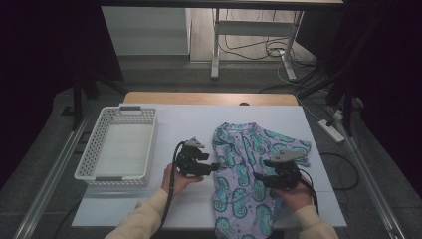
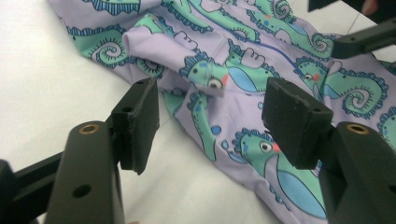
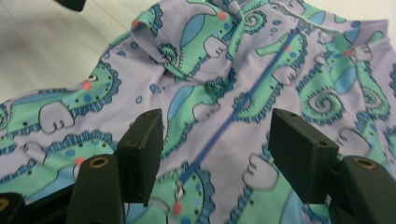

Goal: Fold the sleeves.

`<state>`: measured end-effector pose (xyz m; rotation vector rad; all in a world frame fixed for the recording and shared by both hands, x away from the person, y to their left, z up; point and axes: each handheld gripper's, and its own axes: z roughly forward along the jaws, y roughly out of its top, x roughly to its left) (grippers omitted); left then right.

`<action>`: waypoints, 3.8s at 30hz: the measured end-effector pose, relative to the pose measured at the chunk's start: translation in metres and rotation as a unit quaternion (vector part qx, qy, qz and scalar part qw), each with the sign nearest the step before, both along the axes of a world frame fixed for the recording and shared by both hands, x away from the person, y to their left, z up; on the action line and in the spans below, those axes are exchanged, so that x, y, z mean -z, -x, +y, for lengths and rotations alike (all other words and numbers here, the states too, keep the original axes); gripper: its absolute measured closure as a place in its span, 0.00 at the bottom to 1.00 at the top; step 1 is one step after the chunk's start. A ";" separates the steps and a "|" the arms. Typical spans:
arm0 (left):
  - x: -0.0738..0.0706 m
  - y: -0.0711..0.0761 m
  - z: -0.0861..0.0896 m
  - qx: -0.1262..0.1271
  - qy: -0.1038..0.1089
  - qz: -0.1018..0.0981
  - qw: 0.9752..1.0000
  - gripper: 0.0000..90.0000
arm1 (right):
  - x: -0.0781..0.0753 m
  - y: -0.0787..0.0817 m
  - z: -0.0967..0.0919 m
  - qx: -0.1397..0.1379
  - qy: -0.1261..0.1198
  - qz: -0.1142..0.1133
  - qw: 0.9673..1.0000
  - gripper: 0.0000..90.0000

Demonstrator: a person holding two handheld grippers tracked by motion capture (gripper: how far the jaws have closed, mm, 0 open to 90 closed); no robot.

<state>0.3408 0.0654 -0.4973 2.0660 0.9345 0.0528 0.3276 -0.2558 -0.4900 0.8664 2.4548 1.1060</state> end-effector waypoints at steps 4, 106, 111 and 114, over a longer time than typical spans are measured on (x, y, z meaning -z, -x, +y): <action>0.001 0.005 0.005 0.000 -0.003 -0.001 1.000 0.40 | 0.001 -0.008 0.011 -0.005 0.006 0.002 1.000 0.40; 0.003 0.008 0.011 0.002 -0.014 -0.004 1.000 0.38 | 0.019 -0.069 0.048 0.005 0.076 0.040 0.996 0.60; 0.002 0.008 0.014 -0.001 -0.013 -0.006 1.000 0.37 | 0.011 -0.068 0.036 0.017 0.047 0.030 0.998 0.52; 0.001 0.009 0.015 -0.003 -0.010 -0.007 1.000 0.37 | 0.006 -0.068 0.022 0.032 0.030 0.033 0.998 0.49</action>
